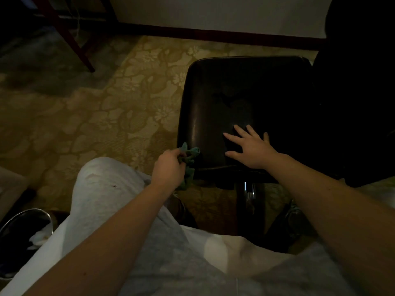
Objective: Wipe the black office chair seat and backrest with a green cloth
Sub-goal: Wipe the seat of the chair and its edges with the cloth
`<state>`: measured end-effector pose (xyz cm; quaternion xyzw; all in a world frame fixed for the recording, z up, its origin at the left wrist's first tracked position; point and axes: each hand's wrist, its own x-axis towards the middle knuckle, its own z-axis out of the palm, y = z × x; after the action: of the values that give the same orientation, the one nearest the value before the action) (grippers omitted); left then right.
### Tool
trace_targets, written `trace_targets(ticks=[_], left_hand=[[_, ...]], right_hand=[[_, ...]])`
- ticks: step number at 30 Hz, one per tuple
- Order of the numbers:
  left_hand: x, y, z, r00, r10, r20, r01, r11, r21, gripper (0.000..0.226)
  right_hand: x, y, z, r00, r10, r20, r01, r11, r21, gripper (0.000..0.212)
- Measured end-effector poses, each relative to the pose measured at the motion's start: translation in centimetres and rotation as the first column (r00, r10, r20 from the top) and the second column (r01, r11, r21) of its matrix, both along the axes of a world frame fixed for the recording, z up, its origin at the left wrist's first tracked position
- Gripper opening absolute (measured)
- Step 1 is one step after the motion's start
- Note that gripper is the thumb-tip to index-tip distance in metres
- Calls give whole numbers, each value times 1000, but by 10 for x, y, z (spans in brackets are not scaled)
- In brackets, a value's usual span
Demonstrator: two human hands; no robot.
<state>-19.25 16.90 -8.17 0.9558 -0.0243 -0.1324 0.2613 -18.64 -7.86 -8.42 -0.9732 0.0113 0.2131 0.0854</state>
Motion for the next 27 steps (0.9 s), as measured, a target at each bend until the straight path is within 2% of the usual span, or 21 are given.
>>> trace_targets(ticks=[6,10,16,22,27], left_hand=[[0,1,-3,997,52,-56,-51,998,21,35],[-13,-18,-3,997,72,22,-71,997,-10,25],[-19,-23,0,997,62,44,-60,997,-46,28],[-8,-3,2,981,191,-31,-192,981,-15,27],[-20,-18,2,990,138,42,-136,989,-50,26]], right_hand=[[-7,-7,-6,997,-76,12,76,995,-70,70],[-2,-5,-9,997,-83,5,84,995,-55,70],[-3,-5,-6,996,-87,-8,87,995,-51,70],[-5,-3,-2,995,-93,-21,92,994,-50,69],[-5,-3,-3,995,-98,-23,97,994,-54,69]])
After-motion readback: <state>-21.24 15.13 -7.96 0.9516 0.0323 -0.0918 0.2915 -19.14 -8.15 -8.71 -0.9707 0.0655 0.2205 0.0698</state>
